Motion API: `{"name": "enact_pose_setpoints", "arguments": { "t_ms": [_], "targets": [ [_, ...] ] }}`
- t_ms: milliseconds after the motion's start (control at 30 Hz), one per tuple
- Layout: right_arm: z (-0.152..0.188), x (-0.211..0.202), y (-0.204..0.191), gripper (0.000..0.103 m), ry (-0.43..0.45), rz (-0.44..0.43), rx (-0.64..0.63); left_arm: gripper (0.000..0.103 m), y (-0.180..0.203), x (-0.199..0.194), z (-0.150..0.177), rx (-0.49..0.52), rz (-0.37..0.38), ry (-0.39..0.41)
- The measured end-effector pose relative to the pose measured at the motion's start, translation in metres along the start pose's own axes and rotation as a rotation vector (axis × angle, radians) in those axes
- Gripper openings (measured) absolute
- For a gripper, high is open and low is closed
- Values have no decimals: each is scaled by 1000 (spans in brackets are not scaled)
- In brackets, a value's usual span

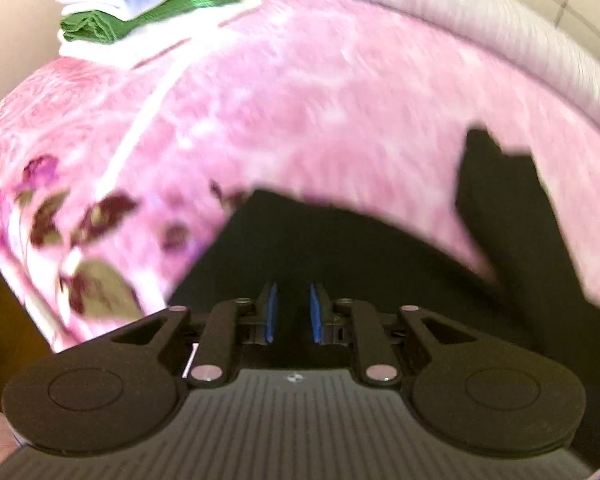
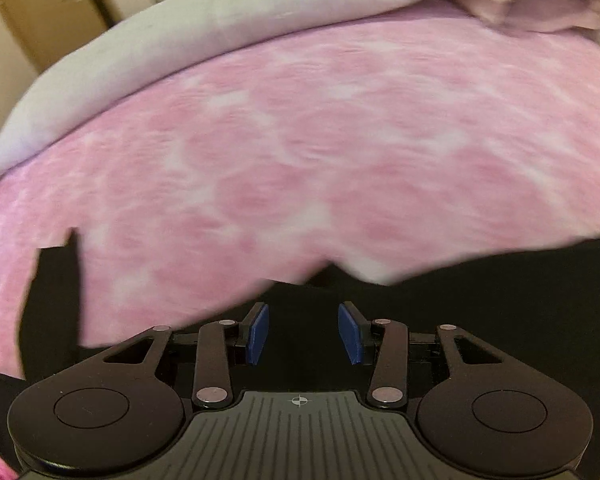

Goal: Fold clothes
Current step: 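Open both grippers and move them to grasp the trousers again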

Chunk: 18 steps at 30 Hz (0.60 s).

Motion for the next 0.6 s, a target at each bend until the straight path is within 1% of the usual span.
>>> {"name": "enact_pose_setpoints", "arguments": {
  "t_ms": [67,133,200,267,367,400,467,500,600],
  "targets": [
    [-1,16,-33,44,-57,-52,-6,15,-8,9,-17,-16,0,-41],
    [7,40,-64,44,-170,-103,4,15,-15,19,-29,-31,-6,-90],
    [12,64,-83,44,-233,-107,50,15,-22,29,-39,-43,-7,-134],
    [6,74,-98,44,-202,-119,91,15,-29,38,-49,-54,3,-166],
    [-9,80,-119,44,-145,-258,243,15,-37,43,-53,-74,45,-181],
    [-12,83,-128,44,-145,-293,270,15,-38,44,-54,-82,58,-188],
    [-9,93,-149,44,-195,-346,255,15,-45,46,-51,-107,74,-205],
    [-3,102,-162,44,-247,-374,226,15,-48,47,-50,-120,82,-213],
    [8,114,-183,44,-285,-390,176,15,-59,45,-47,-171,98,-219]
  ]
}}
Point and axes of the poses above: each gripper's, at about its wrist camera, not at the fingertips, and x roughly the way its jaws point, y to its right, z to its underside, the point moved 8 cm from there along x, roughly the way its jaws point, and after that the axes turned 9 degrees about z, right-handed, at the moved point
